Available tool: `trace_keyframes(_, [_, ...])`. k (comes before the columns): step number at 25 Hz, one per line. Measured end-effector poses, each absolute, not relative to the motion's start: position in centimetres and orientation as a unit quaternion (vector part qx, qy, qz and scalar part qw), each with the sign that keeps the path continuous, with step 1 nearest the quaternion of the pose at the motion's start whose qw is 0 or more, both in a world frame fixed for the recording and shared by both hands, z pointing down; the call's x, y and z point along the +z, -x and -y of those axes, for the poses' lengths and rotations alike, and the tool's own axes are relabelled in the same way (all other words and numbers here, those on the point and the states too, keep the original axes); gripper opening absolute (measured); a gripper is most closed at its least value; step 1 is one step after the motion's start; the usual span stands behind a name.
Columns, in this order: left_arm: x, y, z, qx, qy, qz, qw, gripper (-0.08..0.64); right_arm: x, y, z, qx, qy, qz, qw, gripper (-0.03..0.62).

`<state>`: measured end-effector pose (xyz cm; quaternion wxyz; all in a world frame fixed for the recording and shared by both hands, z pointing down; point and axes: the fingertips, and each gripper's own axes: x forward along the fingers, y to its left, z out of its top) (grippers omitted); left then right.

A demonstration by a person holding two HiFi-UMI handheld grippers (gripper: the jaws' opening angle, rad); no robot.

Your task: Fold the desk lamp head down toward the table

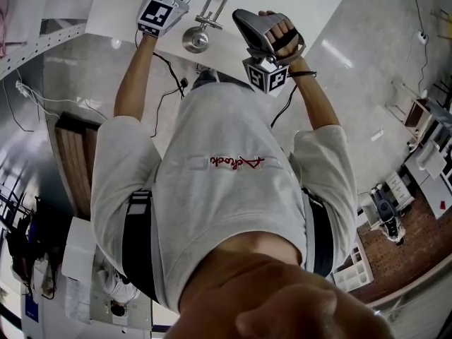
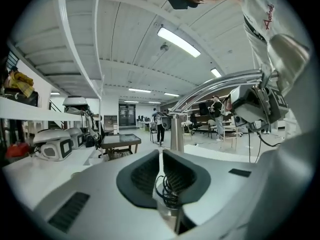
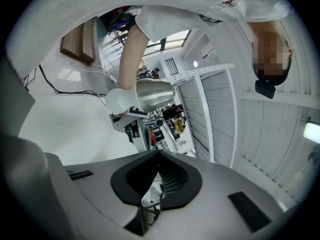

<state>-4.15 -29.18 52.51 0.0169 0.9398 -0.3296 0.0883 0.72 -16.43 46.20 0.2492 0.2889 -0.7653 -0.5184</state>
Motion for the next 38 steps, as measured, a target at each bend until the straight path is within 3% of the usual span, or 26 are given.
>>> trace_keyframes(2, [52.3, 4.4, 28.8, 0.087, -0.938, 0.335, 0.016, 0.028, 46.5, -0.9, 16.4, -0.511, -0.291, 0.766, 0.258, 0.028])
trace_keyframes(8, [52.0, 4.7, 28.2, 0.089, -0.933, 0.349, 0.018, 0.028, 46.0, -1.9, 17.0, -0.455, -0.336, 0.784, 0.257, 0.027])
trace_keyframes(16, [48.8, 8.0, 27.0, 0.057, -0.912, 0.405, 0.022, 0.028, 44.6, -4.4, 19.0, -0.083, -0.5, 0.852, 0.136, 0.026])
trace_keyframes(19, [48.0, 8.9, 26.3, 0.054, -0.904, 0.423, 0.018, 0.028, 44.9, -4.7, 19.2, -0.001, -0.513, 0.852, 0.107, 0.026])
trace_keyframes(25, [46.5, 9.7, 23.7, 0.036, -0.891, 0.452, 0.029, 0.028, 45.1, -5.9, 18.3, 0.059, -0.517, 0.853, 0.038, 0.026])
trace_keyframes(38, [43.6, 11.5, 12.8, 0.03, -0.88, 0.474, 0.017, 0.028, 43.8, -5.8, 10.9, 0.056, -0.543, 0.837, 0.02, 0.025])
